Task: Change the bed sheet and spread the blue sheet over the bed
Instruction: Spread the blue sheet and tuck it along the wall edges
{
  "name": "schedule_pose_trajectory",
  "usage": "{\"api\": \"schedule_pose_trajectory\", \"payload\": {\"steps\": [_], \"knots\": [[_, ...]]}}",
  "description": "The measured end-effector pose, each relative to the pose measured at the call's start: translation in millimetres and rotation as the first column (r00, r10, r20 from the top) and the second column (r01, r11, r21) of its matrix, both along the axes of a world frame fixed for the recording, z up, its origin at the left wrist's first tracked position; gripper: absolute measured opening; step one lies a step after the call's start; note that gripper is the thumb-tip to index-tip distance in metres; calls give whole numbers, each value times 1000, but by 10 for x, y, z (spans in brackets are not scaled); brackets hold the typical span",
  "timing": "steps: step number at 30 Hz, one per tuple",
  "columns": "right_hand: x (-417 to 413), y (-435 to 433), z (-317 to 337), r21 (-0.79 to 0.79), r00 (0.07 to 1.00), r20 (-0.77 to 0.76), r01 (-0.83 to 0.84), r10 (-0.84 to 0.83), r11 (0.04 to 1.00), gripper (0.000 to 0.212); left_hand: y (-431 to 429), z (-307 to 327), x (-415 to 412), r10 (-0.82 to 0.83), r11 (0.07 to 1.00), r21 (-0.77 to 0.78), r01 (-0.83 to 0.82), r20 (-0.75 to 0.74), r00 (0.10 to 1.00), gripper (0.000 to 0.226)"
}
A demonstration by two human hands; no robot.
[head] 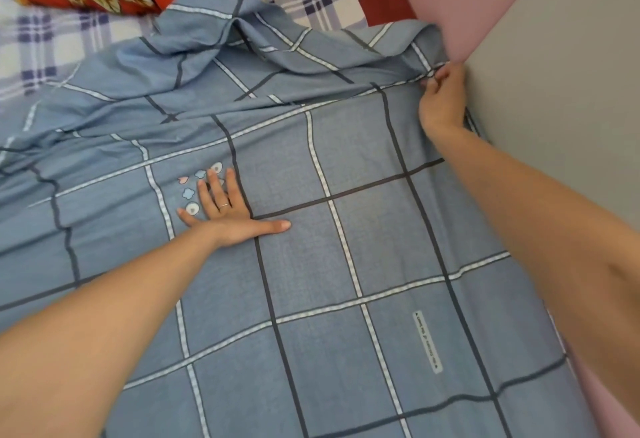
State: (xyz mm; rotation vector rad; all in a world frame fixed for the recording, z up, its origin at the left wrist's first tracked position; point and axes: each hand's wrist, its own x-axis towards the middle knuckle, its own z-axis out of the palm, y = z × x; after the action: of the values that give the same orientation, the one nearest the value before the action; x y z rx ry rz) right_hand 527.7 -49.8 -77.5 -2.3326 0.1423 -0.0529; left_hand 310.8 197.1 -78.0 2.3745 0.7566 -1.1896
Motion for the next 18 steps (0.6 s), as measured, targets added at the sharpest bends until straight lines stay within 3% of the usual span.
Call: {"api": "schedule_pose_trajectory", "payload": {"steps": [2,3,5,6,8,9,10,12,14,16,18], "knots": [[-116,68,18,-181,995,-22,-97,95,979,35,9,-7,-2,1,1000,-1,-1,18,1000,150],[-273,110,17,-294,989,-34,-145,142,945,51,4,-20,-15,1,1000,-3,-1,27,1000,149],[-801,288,-10,-450,946,-11,-293,323,844,64,7,-51,-35,6,1000,4,-6,47,999,148],[-1151,387,-14,-500,863,-2,-438,505,747,64,0,-60,-52,6,1000,19,-7,63,998,146],[-1778,329,-165,-644,494,-73,-687,866,337,62,-14,-90,-78,4,999,48,-9,91,996,143],[-1885,147,-218,-692,365,-122,-697,923,185,62,-13,-104,-75,8,998,54,-14,107,994,142],[-1858,-102,-268,-717,355,-172,-685,919,130,62,-11,-110,-66,20,998,52,-27,121,992,141],[-1631,-698,-380,-753,632,-173,-580,756,312,66,-26,-153,-99,37,997,60,-48,175,984,138],[-1404,-1191,-305,-672,871,-158,-439,465,596,75,-121,-236,-205,45,989,125,-84,285,957,130],[-1397,-1240,-134,-553,939,-176,-341,294,760,82,-326,-300,-371,38,966,211,-151,458,888,107],[-1670,-955,13,-593,958,-126,-281,258,755,73,-583,-353,-619,34,945,232,-232,633,773,74]]}}
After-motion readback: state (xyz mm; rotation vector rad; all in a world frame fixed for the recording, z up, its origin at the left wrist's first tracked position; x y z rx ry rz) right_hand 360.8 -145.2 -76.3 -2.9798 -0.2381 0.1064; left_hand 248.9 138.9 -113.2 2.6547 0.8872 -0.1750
